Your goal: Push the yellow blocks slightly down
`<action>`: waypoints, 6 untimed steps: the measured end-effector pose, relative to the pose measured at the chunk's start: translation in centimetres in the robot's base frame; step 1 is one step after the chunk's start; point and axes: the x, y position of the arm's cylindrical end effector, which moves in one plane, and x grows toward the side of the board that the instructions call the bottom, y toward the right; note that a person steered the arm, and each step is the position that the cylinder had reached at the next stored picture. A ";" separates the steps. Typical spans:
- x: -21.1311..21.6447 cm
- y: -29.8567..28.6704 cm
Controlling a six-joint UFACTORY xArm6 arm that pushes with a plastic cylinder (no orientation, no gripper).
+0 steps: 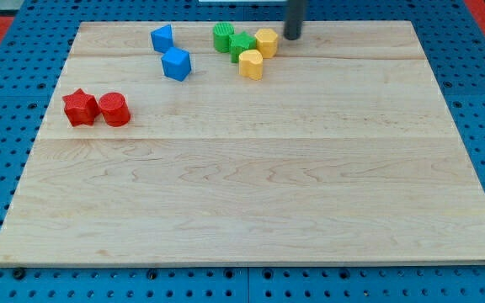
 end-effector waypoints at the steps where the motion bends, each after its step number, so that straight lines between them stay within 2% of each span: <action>1: -1.0 -0.7; 2: 0.3 -1.9; 4: 4.7 -0.5; 6: 13.4 0.6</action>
